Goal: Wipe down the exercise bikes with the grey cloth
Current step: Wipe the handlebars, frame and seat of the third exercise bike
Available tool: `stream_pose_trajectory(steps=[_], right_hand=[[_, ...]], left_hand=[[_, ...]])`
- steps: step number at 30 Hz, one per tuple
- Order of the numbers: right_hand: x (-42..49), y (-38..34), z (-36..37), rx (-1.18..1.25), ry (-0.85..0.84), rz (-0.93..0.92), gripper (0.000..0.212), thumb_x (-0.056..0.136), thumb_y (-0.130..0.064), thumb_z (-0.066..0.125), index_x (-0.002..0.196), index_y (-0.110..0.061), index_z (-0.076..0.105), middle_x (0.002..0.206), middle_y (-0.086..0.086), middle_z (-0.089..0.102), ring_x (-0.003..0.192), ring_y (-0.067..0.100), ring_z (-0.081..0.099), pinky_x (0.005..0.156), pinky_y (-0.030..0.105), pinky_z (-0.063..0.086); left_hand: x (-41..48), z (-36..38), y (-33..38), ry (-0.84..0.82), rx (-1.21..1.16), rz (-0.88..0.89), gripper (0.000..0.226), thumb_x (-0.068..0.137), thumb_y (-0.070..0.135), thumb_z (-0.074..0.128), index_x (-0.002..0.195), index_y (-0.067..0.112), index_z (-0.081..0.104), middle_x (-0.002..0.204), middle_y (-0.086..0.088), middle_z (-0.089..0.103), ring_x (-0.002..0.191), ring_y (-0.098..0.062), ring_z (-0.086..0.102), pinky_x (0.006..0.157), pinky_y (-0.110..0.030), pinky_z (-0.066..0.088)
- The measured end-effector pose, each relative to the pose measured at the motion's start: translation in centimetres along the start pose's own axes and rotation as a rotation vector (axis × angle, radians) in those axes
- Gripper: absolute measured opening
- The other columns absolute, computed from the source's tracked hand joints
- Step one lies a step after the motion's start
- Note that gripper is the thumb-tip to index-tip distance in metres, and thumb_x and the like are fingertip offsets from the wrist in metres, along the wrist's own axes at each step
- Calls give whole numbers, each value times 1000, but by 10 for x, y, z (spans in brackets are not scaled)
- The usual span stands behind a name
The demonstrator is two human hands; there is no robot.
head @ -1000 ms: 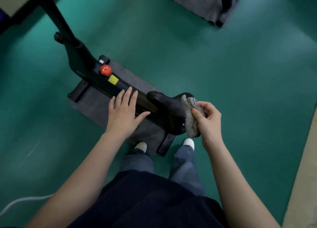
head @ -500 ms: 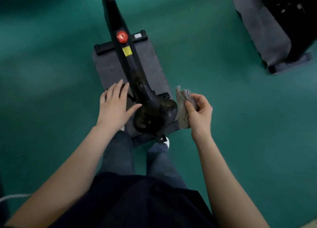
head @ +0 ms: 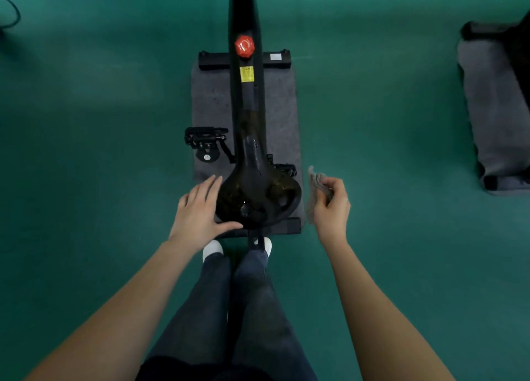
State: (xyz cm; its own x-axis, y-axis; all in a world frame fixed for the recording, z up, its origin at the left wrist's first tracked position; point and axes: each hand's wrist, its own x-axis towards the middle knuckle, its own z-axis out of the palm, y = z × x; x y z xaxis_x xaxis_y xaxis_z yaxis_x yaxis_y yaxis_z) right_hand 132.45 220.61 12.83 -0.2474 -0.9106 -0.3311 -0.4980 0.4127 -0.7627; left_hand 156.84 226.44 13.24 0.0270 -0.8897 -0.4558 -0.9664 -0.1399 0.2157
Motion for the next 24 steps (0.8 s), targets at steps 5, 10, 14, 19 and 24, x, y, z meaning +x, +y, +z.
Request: stream_pose_trajectory(steps=[5, 10, 14, 19, 24], right_hand=[[30, 4, 30, -156, -80, -116, 22, 89, 1, 49, 107, -10, 57, 107, 2, 58, 105, 23, 54, 88, 28, 42], [19, 15, 58, -309, -59, -311, 21, 86, 7, 51, 100, -5, 60, 94, -1, 58, 95, 27, 52, 75, 19, 32], [-9, 18, 72, -331, 99, -373, 20, 81, 11, 55, 94, -3, 62, 89, 6, 64, 82, 24, 52, 67, 15, 27], [-51, 15, 90, -283, 127, -426, 22, 78, 13, 59, 91, -5, 62, 89, 4, 64, 82, 22, 53, 75, 16, 34], [-65, 7, 101, -178, 89, -413, 22, 78, 13, 58, 92, -4, 63, 90, -1, 60, 88, 16, 50, 80, 20, 40]], left_hand=[[16, 29, -10, -12, -45, -3, 119, 58, 76, 61, 149, 13, 16, 153, -2, 24, 138, -21, 27, 109, -42, 25], [23, 53, -22, -24, -215, 43, 123, 53, 69, 72, 148, 15, 18, 152, 0, 25, 136, -21, 28, 110, -41, 24], [25, 62, -28, 19, -310, 78, 120, 51, 61, 79, 146, 16, 23, 148, 1, 30, 134, -21, 31, 110, -43, 27], [30, 67, -29, 61, -394, 89, 117, 47, 53, 85, 143, 17, 28, 144, 2, 34, 131, -20, 33, 107, -45, 31], [31, 71, -30, 74, -471, 86, 117, 45, 52, 86, 142, 18, 30, 142, 4, 35, 129, -19, 33, 107, -41, 31]])
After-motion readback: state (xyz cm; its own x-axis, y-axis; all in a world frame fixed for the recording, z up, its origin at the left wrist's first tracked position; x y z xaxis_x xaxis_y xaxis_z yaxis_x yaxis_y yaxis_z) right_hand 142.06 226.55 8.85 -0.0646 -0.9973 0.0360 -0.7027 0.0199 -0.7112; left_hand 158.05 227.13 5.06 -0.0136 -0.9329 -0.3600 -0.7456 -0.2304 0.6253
